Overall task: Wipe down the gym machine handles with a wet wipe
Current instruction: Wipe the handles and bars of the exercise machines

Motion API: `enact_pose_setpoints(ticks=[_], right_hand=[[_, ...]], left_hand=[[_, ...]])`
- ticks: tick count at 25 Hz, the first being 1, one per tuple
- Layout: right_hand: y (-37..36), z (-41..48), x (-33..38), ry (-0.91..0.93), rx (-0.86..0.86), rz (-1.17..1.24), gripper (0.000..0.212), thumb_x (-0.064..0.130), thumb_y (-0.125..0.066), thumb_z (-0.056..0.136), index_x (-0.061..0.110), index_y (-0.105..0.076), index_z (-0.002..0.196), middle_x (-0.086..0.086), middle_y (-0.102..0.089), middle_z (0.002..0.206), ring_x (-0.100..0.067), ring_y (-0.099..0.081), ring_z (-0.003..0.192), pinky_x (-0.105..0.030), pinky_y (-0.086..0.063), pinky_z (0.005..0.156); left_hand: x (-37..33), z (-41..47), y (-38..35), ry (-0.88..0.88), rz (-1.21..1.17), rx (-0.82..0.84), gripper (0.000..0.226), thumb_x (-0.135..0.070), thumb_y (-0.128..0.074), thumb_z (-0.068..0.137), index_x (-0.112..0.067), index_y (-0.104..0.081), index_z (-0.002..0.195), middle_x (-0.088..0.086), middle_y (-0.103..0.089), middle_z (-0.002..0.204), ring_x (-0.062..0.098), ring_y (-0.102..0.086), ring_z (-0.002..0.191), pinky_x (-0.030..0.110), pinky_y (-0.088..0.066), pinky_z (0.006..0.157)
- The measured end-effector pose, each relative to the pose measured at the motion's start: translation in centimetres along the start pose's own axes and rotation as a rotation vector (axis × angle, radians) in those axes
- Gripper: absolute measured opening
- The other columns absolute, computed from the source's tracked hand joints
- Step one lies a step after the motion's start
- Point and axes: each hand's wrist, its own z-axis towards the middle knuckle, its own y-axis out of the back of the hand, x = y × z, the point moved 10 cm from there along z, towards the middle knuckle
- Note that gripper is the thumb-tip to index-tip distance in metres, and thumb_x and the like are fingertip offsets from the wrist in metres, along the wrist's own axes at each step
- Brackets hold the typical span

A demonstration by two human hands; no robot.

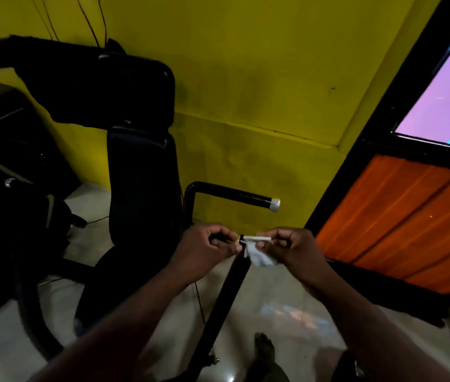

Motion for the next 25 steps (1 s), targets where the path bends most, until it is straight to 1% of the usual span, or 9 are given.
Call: enact_pose_setpoints(ticks=[3, 5, 7, 9, 13, 17, 21, 23, 25], right_hand=[[7.5, 6.1, 0.5, 0.172, -0.279, -0.314, 0.017, 0.015, -0.079, 0.09, 0.027, -0.082, 0.102, 0.019, -0.074, 0.087, 0.015, -0.061, 0.065, -0.005, -0.039, 0.059], [9.6, 9.5, -0.8, 0.23, -0.35, -0.361, 0.026, 0.008, -0.074, 0.093, 0.026, -0.081, 0.111, 0.013, -0.077, 0.105, 0.014, -0.067, 0.09, -0.003, -0.047, 0.077], [8.0, 12.7, -2.3, 0.343, -0.227, -0.363, 0.032, 0.002, -0.072, 0.092, 0.023, -0.08, 0.115, 0.005, -0.075, 0.121, 0.004, -0.065, 0.117, -0.021, -0.052, 0.102], [5.3, 13.5, -4.1, 0.413, -0.058, -0.377, 0.032, 0.008, -0.07, 0.095, 0.021, -0.076, 0.124, 0.006, -0.068, 0.132, -0.003, -0.06, 0.128, -0.033, -0.052, 0.109], [4.6, 11.9, -4.6, 0.578, -0.02, -0.527, 0.039, 0.024, -0.068, 0.1, 0.017, -0.066, 0.138, 0.001, -0.06, 0.146, -0.007, -0.054, 0.137, -0.025, -0.045, 0.113], [4.6, 15.3, -6.7, 0.17, -0.044, -0.253, 0.017, 0.025, -0.066, 0.102, 0.029, -0.079, 0.111, 0.014, -0.076, 0.109, 0.005, -0.07, 0.103, -0.018, -0.056, 0.084], [1.6, 15.6, -12.9, -0.775, 0.043, 0.703, 0.02, 0.013, -0.06, 0.101, 0.003, -0.07, 0.114, -0.021, -0.077, 0.104, -0.038, -0.073, 0.105, -0.045, -0.063, 0.085], [1.4, 13.6, -13.6, -0.94, -0.08, 0.926, 0.023, 0.012, -0.055, 0.104, -0.007, -0.062, 0.115, -0.026, -0.076, 0.105, -0.04, -0.069, 0.113, -0.045, -0.065, 0.074], [1.4, 12.1, -13.6, -0.94, -0.169, 1.033, 0.028, 0.008, -0.054, 0.105, -0.012, -0.057, 0.123, -0.034, -0.07, 0.115, -0.042, -0.074, 0.1, -0.038, -0.066, 0.064]], left_hand=[[-0.4, 5.1, -0.8, 0.007, 0.135, -0.124, 0.019, -0.038, -0.081, 0.085, -0.029, -0.077, 0.101, -0.007, -0.078, 0.094, 0.004, -0.072, 0.09, 0.028, -0.058, 0.086], [-1.1, 8.3, -2.1, -0.046, 0.326, -0.163, 0.028, -0.039, -0.074, 0.088, -0.026, -0.076, 0.113, -0.006, -0.075, 0.114, 0.008, -0.069, 0.108, 0.028, -0.054, 0.096], [-1.5, 10.6, -3.8, -0.14, 0.491, -0.184, 0.035, -0.033, -0.069, 0.092, -0.015, -0.073, 0.122, 0.002, -0.07, 0.128, 0.016, -0.065, 0.12, 0.032, -0.051, 0.104], [-0.9, 11.6, -4.6, -0.167, 0.562, -0.242, 0.039, -0.03, -0.067, 0.095, -0.011, -0.07, 0.129, 0.004, -0.065, 0.137, 0.017, -0.06, 0.129, 0.035, -0.048, 0.11], [-0.4, 10.9, -6.1, -0.212, 0.701, -0.275, 0.044, -0.022, -0.067, 0.098, -0.008, -0.063, 0.139, 0.006, -0.056, 0.15, 0.019, -0.048, 0.142, 0.034, -0.04, 0.119], [-0.2, 11.3, -6.5, -0.289, 0.892, -0.229, 0.052, -0.015, -0.078, 0.09, -0.001, -0.063, 0.137, 0.015, -0.06, 0.144, 0.031, -0.056, 0.136, 0.044, -0.041, 0.118], [-0.6, 11.5, -6.1, -0.42, 0.939, -0.225, 0.05, -0.008, -0.08, 0.082, -0.002, -0.068, 0.131, 0.013, -0.065, 0.138, 0.028, -0.062, 0.129, 0.038, -0.034, 0.121], [-0.4, 11.6, -5.8, -0.491, 0.923, -0.229, 0.051, -0.005, -0.08, 0.079, -0.001, -0.069, 0.129, 0.013, -0.067, 0.136, 0.027, -0.062, 0.128, 0.034, -0.028, 0.123], [-0.5, 11.7, -5.6, -0.545, 0.902, -0.221, 0.051, -0.004, -0.081, 0.077, 0.0, -0.07, 0.127, 0.013, -0.068, 0.133, 0.026, -0.063, 0.126, 0.035, -0.03, 0.123]])
